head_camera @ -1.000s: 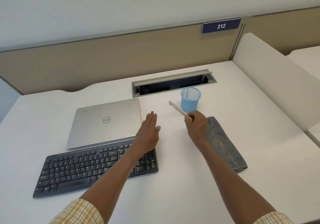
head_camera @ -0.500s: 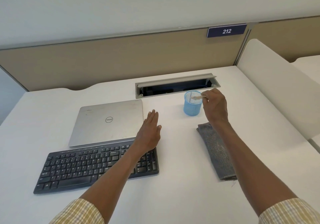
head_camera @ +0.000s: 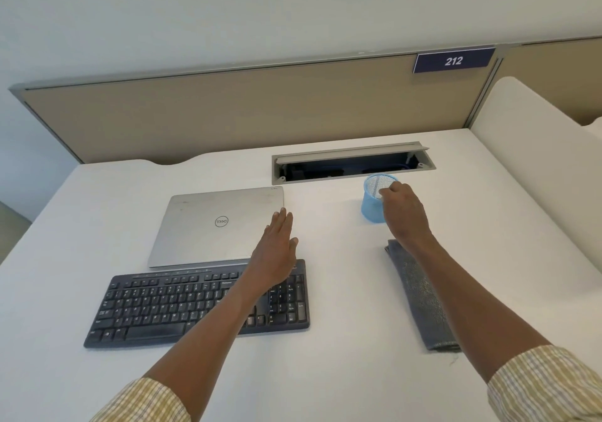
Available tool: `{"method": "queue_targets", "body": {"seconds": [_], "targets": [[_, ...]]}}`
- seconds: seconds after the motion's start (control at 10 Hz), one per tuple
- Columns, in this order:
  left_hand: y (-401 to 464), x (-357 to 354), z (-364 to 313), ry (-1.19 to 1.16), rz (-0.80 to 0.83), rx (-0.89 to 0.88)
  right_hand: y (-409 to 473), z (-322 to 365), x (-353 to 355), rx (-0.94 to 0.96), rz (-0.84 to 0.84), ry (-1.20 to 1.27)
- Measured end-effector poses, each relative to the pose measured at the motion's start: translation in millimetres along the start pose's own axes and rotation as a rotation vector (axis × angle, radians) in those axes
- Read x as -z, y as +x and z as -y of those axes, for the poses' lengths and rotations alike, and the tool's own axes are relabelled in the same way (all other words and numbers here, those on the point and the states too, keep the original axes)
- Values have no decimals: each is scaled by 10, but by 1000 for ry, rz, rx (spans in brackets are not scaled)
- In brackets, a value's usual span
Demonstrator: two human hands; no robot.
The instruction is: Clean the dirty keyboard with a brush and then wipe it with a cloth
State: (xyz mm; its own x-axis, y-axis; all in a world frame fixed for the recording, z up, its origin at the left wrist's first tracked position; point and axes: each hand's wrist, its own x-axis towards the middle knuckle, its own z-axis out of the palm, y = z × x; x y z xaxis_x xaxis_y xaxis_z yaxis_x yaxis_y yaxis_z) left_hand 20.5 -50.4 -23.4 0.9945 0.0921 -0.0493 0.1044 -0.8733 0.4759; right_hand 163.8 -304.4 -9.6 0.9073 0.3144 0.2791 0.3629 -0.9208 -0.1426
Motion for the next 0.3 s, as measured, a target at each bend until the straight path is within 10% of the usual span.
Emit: {"method": "queue_targets", "body": {"seconds": [0.3], "targets": [[-213,222,255,25,-42,1,-125,246,41,-54,-178,49]]}}
